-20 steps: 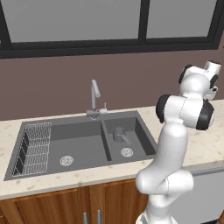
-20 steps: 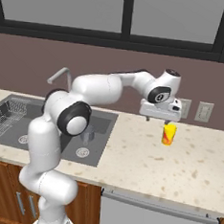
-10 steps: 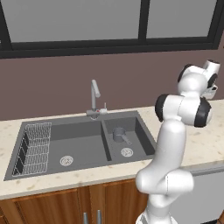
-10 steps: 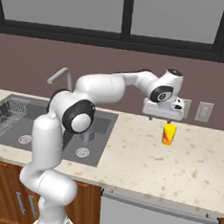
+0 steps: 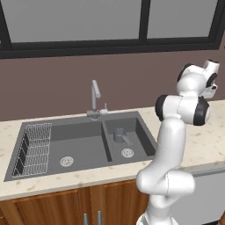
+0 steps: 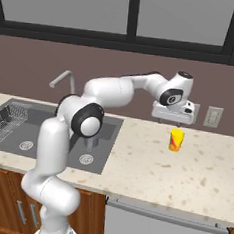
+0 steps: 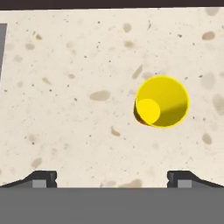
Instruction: Move any existing items from the left basin to the right basin for drying. Then move the cup from the counter to the left basin of the sink for washing.
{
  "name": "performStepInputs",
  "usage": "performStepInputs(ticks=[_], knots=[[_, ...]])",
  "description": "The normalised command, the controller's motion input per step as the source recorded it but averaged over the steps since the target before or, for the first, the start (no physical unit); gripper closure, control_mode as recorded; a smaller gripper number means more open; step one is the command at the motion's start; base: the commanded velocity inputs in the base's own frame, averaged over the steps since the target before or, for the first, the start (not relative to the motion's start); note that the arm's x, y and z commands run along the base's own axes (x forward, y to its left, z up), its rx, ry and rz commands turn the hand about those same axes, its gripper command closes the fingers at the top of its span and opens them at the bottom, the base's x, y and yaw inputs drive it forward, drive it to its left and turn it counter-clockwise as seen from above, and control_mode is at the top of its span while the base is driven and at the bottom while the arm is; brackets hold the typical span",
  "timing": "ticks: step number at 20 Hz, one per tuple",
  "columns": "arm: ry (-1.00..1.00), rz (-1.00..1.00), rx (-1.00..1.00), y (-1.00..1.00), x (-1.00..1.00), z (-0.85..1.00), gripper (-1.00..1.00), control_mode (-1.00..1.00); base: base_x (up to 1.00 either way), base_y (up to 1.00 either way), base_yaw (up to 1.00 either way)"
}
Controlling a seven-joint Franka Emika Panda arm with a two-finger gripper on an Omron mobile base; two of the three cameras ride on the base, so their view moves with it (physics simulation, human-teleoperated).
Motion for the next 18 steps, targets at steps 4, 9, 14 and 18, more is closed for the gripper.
performStepInputs(ticks=[4,9,14,18], knots=[[0.0,-0.02,0.0,-0.05,0.21,-0.08,-1.0,-1.0,0.0,0.0,0.0],[0.0,-0.02,0.0,-0.09,0.14,-0.12,-1.0,-1.0,0.0,0.0,0.0],[0.0,-0.02,0.0,-0.09,0.1,-0.13,-1.0,-1.0,0.0,0.0,0.0],[0.0,-0.02,0.0,-0.1,0.14,-0.12,-1.0,-1.0,0.0,0.0,0.0]])
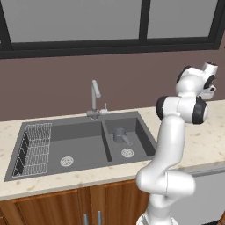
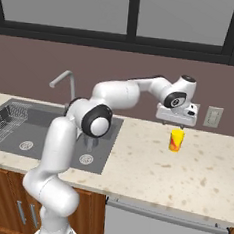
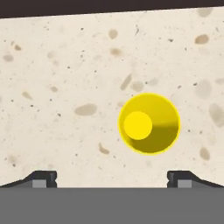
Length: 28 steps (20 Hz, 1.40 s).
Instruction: Move any existing items from the left basin to the right basin for drying. Then move the cup from the counter to the left basin of the sink for washing.
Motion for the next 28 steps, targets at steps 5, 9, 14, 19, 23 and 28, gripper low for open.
performStepInputs(ticks=[5,9,14,19,23,28], knots=[[0.0,-0.01,0.0,-0.03,0.24,-0.09,-1.0,-1.0,0.0,0.0,0.0],[0.0,0.0,0.0,-0.01,0.28,-0.1,-1.0,-1.0,0.0,0.0,0.0],[0.0,0.0,0.0,-0.02,0.18,-0.12,-1.0,-1.0,0.0,0.0,0.0],[0.0,-0.02,0.0,-0.02,0.1,-0.09,-1.0,-1.0,0.0,0.0,0.0],[0.0,-0.04,0.0,-0.04,0.06,-0.09,-1.0,-1.0,0.0,0.0,0.0],[0.0,-0.04,0.0,-0.04,0.08,-0.11,-1.0,-1.0,0.0,0.0,0.0]])
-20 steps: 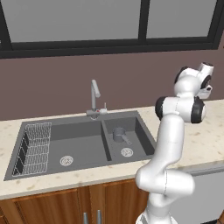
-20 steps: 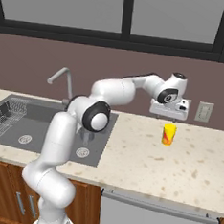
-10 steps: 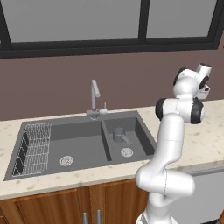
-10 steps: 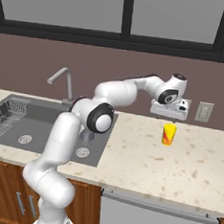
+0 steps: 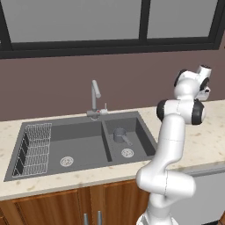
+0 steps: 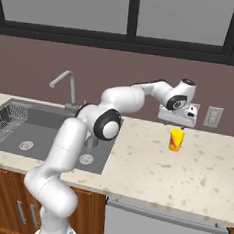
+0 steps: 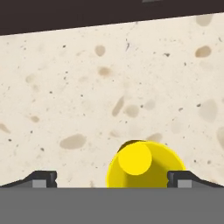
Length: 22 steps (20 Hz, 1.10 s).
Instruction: Move any existing items from the left basin to the right basin for drying. Then move the cup from the counter to the left basin of the sink for washing.
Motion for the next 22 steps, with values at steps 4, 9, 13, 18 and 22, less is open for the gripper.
performStepInputs(ticks=[4,9,13,18,22], knots=[[0.0,-0.04,0.0,-0.02,0.06,-0.1,-1.0,-1.0,0.0,0.0,0.0],[0.0,-0.05,0.0,-0.01,0.0,-0.08,-1.0,-1.0,0.0,0.0,0.0],[0.0,-0.07,0.0,0.0,0.0,-0.07,-1.0,-1.0,0.0,0.0,0.0],[0.0,-0.07,0.0,0.0,0.0,-0.08,-1.0,-1.0,0.0,0.0,0.0],[0.0,-0.06,0.0,0.0,0.0,-0.07,-1.0,-1.0,0.0,0.0,0.0]])
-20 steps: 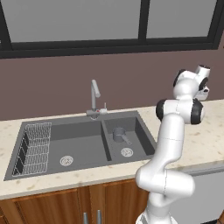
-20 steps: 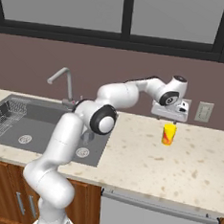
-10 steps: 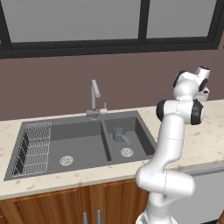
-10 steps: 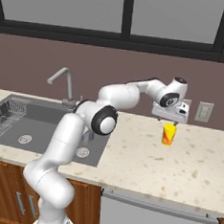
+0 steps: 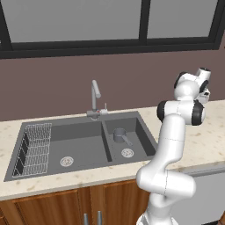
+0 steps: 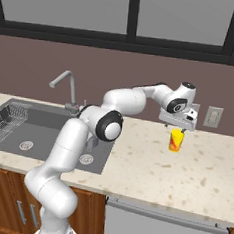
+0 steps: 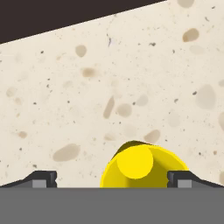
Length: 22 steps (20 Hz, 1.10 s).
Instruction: Move any existing items from the left basin to the right basin for drying. Then move the cup from the counter to the left basin of the sink for washing.
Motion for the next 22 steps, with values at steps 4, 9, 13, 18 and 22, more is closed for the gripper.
performStepInputs(ticks=[4,9,13,18,22], knots=[[0.0,-0.06,0.0,0.0,0.0,-0.09,-1.0,-1.0,0.0,0.0,0.0],[0.0,-0.05,0.0,0.0,0.0,-0.09,-1.0,-1.0,0.0,0.0,0.0],[0.0,-0.04,0.0,0.01,0.0,-0.11,-1.0,-1.0,0.0,0.0,0.0],[0.0,-0.01,0.0,0.04,0.0,-0.07,-1.0,-1.0,0.0,0.0,0.0],[0.0,0.0,0.0,0.07,0.0,-0.04,-1.0,-1.0,0.0,0.0,0.0]])
